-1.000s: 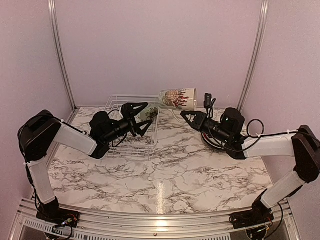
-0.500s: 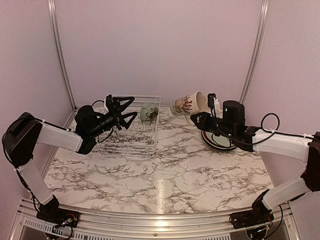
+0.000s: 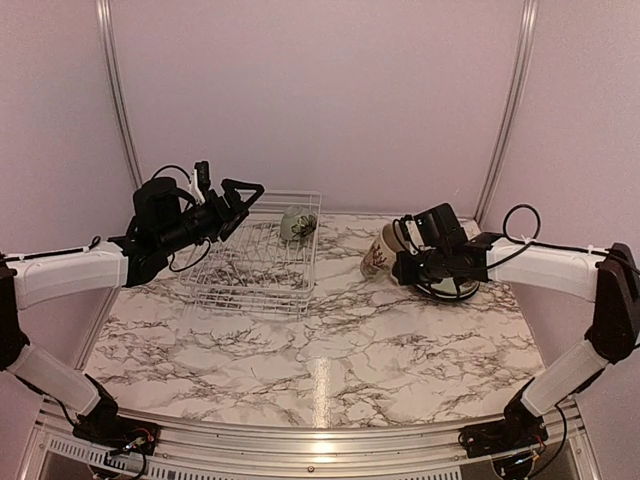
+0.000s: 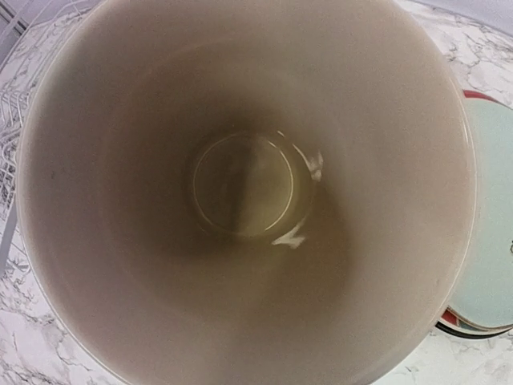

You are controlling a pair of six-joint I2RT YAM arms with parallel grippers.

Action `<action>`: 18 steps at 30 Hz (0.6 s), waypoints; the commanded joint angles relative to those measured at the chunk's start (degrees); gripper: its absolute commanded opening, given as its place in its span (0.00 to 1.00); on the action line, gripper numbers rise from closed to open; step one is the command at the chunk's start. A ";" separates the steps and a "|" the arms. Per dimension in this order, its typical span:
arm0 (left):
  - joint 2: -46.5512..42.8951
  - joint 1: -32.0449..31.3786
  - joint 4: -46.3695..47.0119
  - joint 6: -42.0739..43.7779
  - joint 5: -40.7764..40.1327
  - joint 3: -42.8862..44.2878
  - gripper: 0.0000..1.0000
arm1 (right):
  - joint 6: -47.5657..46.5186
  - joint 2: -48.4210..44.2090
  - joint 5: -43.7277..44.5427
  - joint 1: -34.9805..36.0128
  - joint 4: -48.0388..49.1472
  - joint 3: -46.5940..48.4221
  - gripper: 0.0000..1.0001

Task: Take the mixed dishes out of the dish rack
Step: Place the cup at the center of the board.

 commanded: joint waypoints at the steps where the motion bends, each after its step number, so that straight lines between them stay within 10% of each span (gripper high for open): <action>1: -0.74 -0.05 -7.22 4.05 -2.45 1.06 0.99 | -3.76 1.33 4.37 2.23 -1.65 6.44 0.00; 18: -0.03 -0.66 -9.71 5.88 -3.33 2.64 0.99 | -3.44 7.13 12.48 5.53 -15.13 11.80 0.00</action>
